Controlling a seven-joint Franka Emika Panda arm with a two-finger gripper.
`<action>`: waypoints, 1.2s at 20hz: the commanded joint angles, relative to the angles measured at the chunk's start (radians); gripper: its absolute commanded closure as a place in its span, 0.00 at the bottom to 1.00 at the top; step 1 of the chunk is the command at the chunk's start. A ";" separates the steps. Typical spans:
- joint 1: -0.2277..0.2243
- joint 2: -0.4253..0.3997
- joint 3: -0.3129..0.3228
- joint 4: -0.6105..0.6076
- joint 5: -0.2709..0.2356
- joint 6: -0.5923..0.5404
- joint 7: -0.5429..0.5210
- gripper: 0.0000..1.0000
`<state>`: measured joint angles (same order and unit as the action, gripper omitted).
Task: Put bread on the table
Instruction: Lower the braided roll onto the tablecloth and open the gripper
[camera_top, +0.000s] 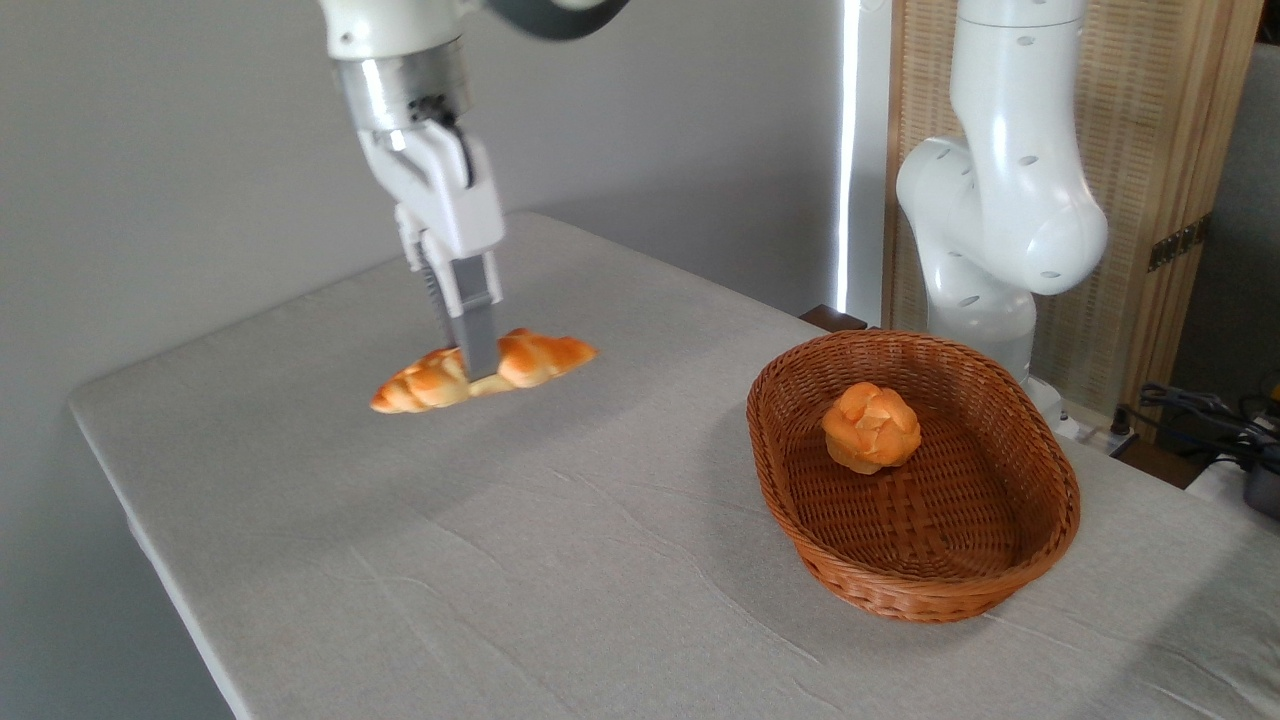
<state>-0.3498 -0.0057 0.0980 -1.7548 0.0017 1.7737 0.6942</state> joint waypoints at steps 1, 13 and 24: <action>-0.024 0.065 -0.026 0.023 -0.023 0.023 -0.027 0.45; -0.067 0.170 -0.030 -0.014 -0.023 0.101 -0.013 0.00; -0.066 0.179 -0.044 -0.011 -0.032 0.102 -0.016 0.00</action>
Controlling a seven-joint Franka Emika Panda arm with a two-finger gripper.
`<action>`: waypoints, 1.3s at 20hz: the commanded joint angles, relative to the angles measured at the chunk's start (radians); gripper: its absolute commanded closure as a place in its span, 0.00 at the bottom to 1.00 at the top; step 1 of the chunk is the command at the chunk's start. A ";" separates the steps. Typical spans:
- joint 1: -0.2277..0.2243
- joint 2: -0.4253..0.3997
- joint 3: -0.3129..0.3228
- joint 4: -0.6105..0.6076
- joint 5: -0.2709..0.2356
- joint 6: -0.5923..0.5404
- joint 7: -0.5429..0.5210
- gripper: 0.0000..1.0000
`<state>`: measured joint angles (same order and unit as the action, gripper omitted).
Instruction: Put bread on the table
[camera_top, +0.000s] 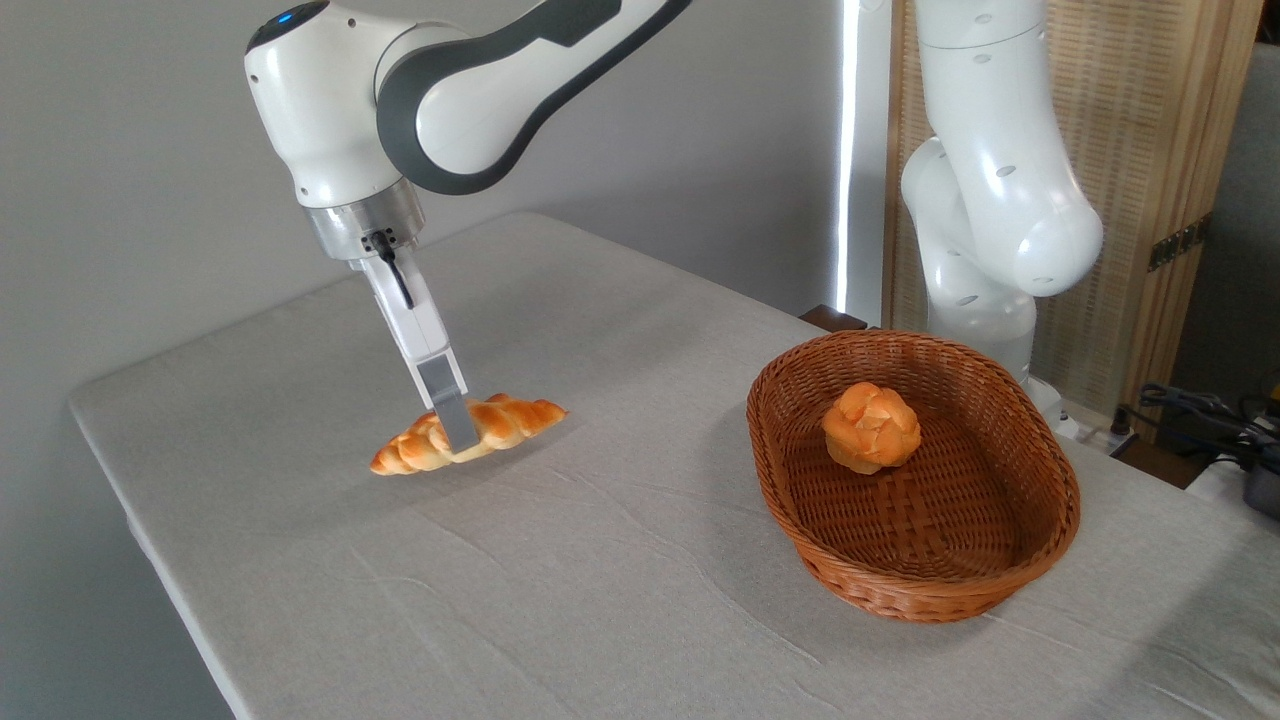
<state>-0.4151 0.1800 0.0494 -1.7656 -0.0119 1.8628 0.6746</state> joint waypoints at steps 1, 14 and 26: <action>-0.001 -0.008 0.004 0.000 -0.019 0.013 0.003 0.00; 0.199 -0.200 0.003 0.072 -0.063 -0.135 -0.007 0.00; 0.349 -0.238 -0.046 0.136 -0.049 -0.263 0.026 0.00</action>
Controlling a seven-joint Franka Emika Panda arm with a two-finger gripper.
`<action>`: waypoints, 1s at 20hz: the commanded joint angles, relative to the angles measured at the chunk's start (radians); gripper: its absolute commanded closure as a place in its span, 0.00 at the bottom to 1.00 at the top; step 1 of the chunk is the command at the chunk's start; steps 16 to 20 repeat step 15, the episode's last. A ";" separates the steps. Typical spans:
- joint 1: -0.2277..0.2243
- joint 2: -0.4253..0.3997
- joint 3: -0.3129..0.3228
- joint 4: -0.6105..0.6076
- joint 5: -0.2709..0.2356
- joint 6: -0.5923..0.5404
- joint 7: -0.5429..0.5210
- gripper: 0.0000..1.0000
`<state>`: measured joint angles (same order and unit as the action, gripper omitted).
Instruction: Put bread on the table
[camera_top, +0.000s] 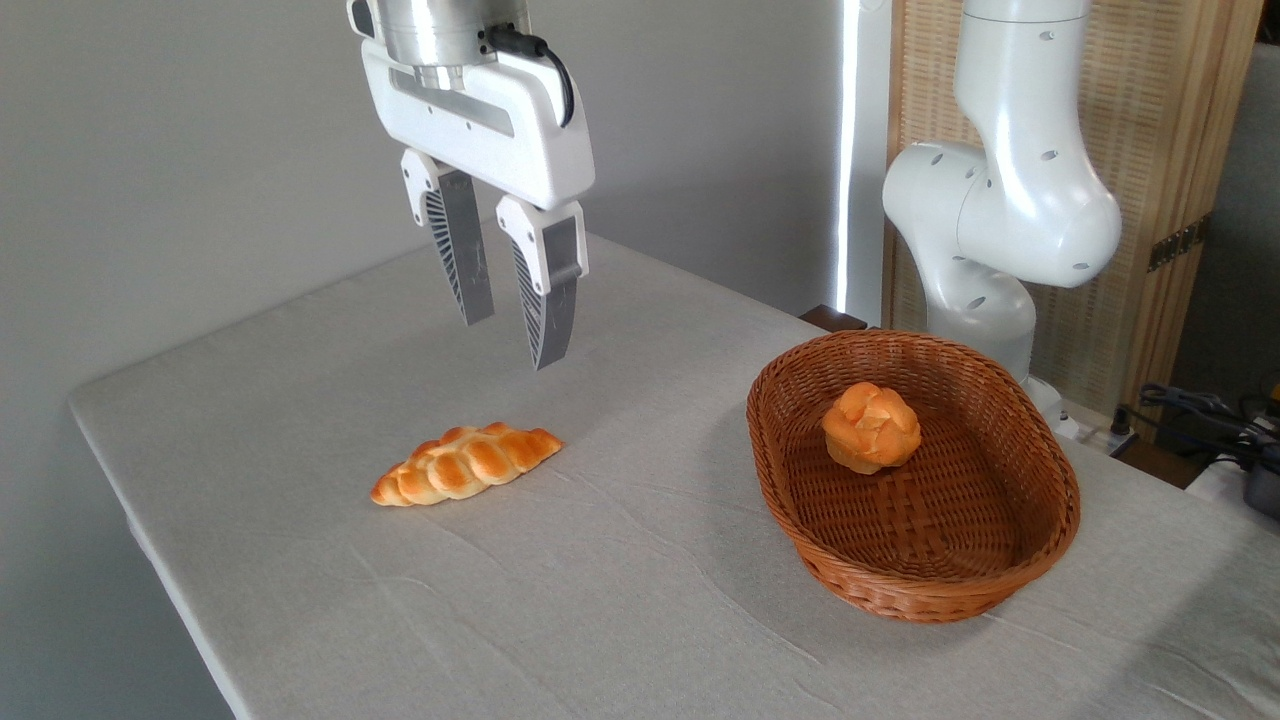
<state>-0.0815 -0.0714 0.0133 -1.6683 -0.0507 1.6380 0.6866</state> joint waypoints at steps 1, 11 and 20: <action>0.019 0.013 -0.010 0.041 -0.012 -0.038 0.016 0.00; 0.031 0.045 -0.015 0.097 -0.011 -0.086 0.017 0.00; 0.031 0.047 -0.009 0.097 -0.012 -0.086 0.021 0.00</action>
